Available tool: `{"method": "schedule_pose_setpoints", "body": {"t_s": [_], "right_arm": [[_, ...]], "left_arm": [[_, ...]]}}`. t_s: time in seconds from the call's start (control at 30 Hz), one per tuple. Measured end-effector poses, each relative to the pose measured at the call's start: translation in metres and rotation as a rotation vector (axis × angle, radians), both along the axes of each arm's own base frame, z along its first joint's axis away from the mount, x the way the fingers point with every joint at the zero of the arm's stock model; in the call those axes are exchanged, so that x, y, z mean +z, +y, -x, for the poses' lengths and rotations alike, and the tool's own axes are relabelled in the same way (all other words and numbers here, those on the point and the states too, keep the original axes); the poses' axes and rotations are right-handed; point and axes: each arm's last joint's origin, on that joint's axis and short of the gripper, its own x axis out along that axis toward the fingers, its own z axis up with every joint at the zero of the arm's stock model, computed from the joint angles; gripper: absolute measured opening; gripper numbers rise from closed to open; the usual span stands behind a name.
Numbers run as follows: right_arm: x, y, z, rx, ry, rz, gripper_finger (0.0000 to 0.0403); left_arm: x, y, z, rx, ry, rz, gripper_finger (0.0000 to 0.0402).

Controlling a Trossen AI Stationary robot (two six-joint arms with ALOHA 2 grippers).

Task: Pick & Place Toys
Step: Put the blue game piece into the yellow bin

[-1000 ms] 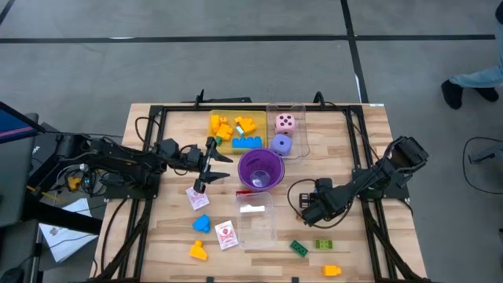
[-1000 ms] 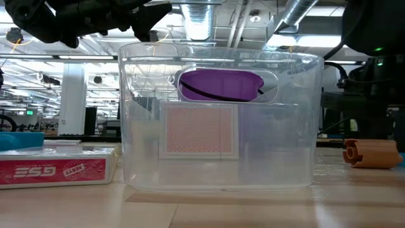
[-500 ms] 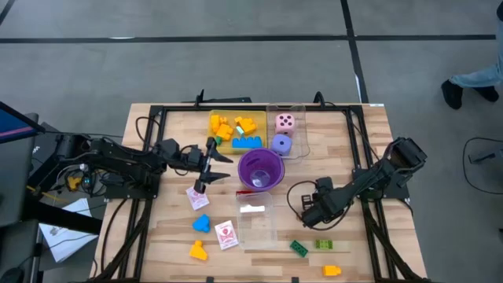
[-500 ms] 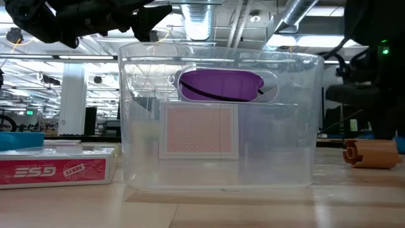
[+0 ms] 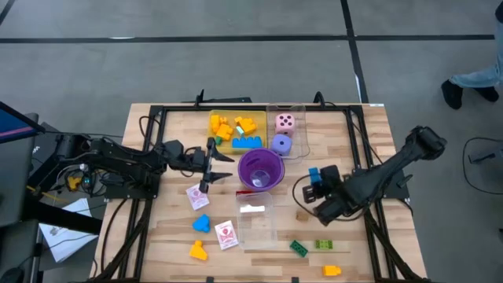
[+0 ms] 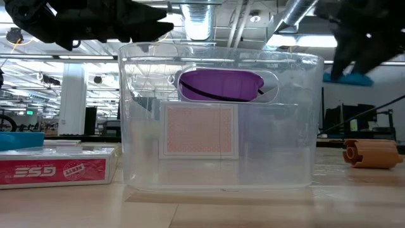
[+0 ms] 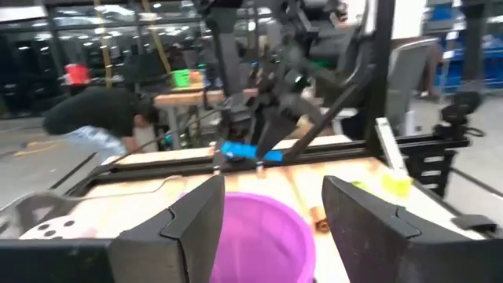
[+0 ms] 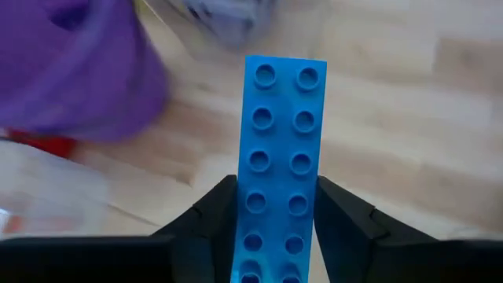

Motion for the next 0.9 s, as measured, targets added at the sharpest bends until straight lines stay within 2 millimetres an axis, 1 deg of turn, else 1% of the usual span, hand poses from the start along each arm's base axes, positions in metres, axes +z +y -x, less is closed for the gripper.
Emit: {"method": "schedule_pose_setpoints", "body": {"t_s": [0.13,0.33,0.43,0.53,0.63,0.73,0.8,0.9], "right_arm": [[0.018,-0.012,0.0,0.054,-0.037,0.064,0.0131],[0.046,-0.038,-0.007,0.144,-0.013,0.175,0.0137],[0.061,-0.054,-0.016,0.188,0.004,0.24,0.0135],[0.077,-0.071,-0.028,0.241,0.023,0.297,0.0135],[0.093,-0.091,-0.039,0.3,0.027,0.329,0.0135],[0.106,-0.115,-0.049,0.354,0.014,0.354,0.0135],[0.113,-0.132,-0.054,0.396,-0.013,0.371,0.0135],[0.121,-0.161,-0.063,0.494,-0.091,0.388,0.0135]], "left_arm": [[-0.002,0.002,0.0,0.08,0.019,0.004,0.0209],[-0.004,0.006,0.0,0.211,0.045,-0.015,0.0209],[-0.007,0.01,0.001,0.336,0.08,-0.023,0.0209],[-0.012,0.014,0.004,0.51,0.141,-0.034,0.0209],[-0.018,0.019,0.009,0.704,0.217,-0.062,0.0209],[-0.019,0.023,0.016,0.875,0.251,-0.058,0.0209],[-0.018,0.024,0.021,0.956,0.249,-0.036,0.0209],[-0.012,0.025,0.03,1.024,0.22,0.024,0.0209]]}}
